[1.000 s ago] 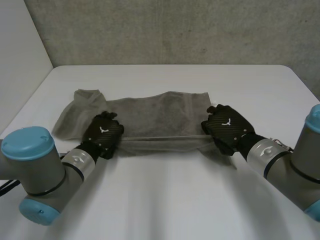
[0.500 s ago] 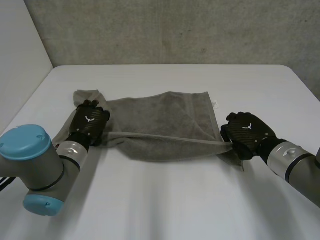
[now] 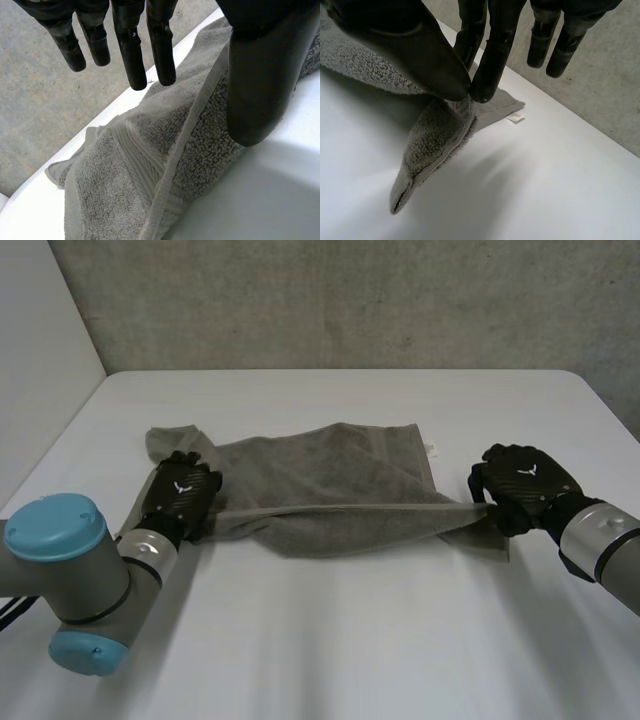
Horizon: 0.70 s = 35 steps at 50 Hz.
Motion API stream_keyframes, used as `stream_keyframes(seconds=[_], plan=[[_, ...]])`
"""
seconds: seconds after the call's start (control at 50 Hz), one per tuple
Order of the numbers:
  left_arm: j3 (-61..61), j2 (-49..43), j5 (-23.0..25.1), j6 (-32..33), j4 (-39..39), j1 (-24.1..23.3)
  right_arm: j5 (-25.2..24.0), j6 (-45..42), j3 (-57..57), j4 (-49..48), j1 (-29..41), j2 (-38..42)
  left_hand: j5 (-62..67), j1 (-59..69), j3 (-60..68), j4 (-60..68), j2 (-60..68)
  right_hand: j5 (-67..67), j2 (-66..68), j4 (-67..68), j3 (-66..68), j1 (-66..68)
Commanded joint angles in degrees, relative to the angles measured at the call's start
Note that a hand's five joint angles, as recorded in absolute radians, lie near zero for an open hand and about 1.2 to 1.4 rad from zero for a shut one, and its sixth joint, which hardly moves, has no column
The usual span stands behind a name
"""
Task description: Fold the towel.
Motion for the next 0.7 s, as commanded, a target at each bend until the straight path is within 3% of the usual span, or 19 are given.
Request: stream_keyframes(seconds=[0.02, 0.08, 0.14, 0.18, 0.3, 0.32, 0.46, 0.7], plan=[[0.1, -1.0, -0.1, 0.1, -0.5, 0.4, 0.0, 0.2, -0.8, 0.0, -1.4, 0.6, 0.9, -0.6, -2.4, -3.2, -0.5, 4.2, 4.1, -4.4, -2.9, 4.8], [0.1, -1.2, -0.1, 0.1, -0.7, 0.6, 0.0, 0.3, -0.9, 0.0, -2.6, 0.8, 1.9, 0.4, -2.4, -3.2, 0.5, 4.2, 4.1, -4.4, -2.9, 4.8], [0.2, -1.4, 0.0, 0.2, -1.5, 0.6, 0.0, 0.3, -1.1, 0.0, -3.0, 0.9, 10.7, 9.1, -2.4, -3.2, 9.3, 4.2, 4.1, -4.4, -2.9, 4.8], [0.3, -1.6, 0.0, 0.1, -2.1, 0.8, 0.0, 0.3, -1.3, 0.0, -3.1, 1.1, 27.9, 26.4, -2.4, -3.2, 26.5, 4.2, 4.1, -4.4, -2.9, 4.8], [0.4, -1.6, -0.1, 0.2, -3.3, 0.9, 0.2, 0.4, -1.7, 0.3, -5.4, 1.0, 38.6, 37.0, -2.4, -3.2, 37.2, 4.2, 4.1, -4.4, -2.9, 4.8], [0.4, -1.5, -0.1, 0.1, -4.1, 1.1, 0.0, 0.4, -1.7, 0.7, -5.7, 1.0, 47.9, 46.3, -2.4, -3.2, 46.5, 4.2, 4.1, -4.4, -2.9, 4.8], [1.0, 0.6, 0.1, 0.0, -9.6, 1.6, -0.4, -0.2, -1.6, 3.3, -5.8, 0.4, 48.0, 46.4, -2.4, -3.2, 46.6, 4.2, 4.1, -4.4, -2.9, 4.8], [-0.8, 22.0, 0.1, -0.6, -19.5, 2.7, -7.1, -2.0, -5.9, 14.0, -8.4, -11.3, 48.0, 46.4, -2.4, -3.2, 46.6, 4.2, 4.1, -4.4, -2.9, 4.8]])
